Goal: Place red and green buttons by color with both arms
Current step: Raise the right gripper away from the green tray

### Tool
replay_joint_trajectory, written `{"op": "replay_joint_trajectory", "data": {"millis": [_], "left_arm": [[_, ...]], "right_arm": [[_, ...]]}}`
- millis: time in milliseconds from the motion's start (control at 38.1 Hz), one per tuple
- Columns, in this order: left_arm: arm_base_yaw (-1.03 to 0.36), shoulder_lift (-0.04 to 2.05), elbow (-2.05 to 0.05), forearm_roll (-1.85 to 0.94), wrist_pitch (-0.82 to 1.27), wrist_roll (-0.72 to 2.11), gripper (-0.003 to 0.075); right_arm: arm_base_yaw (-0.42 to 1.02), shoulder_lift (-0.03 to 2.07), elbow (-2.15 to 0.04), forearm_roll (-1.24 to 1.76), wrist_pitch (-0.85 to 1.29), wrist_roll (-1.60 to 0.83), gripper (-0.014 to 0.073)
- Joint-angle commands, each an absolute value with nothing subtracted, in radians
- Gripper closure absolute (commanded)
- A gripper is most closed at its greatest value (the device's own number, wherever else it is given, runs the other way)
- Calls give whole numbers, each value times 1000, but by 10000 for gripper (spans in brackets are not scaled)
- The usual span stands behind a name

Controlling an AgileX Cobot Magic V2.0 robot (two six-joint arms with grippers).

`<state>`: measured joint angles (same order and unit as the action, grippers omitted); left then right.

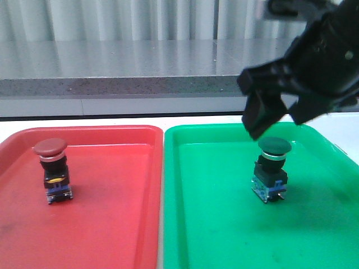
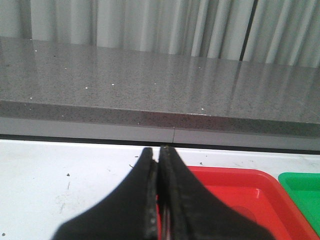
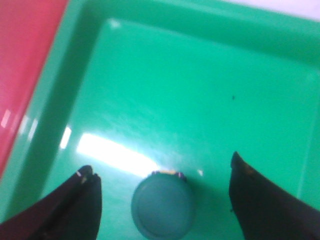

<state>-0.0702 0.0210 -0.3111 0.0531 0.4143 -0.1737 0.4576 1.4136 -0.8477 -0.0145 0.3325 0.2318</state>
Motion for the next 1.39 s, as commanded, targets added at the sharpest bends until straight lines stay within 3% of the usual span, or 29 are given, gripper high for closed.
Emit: {"op": "replay_joint_trajectory", "data": {"millis": [0, 105, 289, 367, 656, 1050, 1364], "left_arm": [[-68, 33, -336, 47, 331, -174, 740], [-68, 33, -336, 47, 331, -174, 740], [-68, 33, -336, 47, 331, -174, 740], [-68, 33, -336, 47, 331, -174, 740], [-68, 33, -336, 47, 331, -174, 740], [-68, 33, -336, 47, 331, -174, 740], [-68, 33, -336, 47, 331, -174, 740]], "right_arm": [[451, 1296, -925, -22, 289, 223, 78], [431, 1242, -969, -26, 288, 223, 202], [375, 1178, -983, -70, 280, 223, 587], [345, 1149, -983, -70, 286, 223, 667], [181, 950, -843, -133, 269, 223, 662], [176, 419, -433, -165, 207, 223, 662], [176, 144, -333, -165, 236, 223, 662]]}}
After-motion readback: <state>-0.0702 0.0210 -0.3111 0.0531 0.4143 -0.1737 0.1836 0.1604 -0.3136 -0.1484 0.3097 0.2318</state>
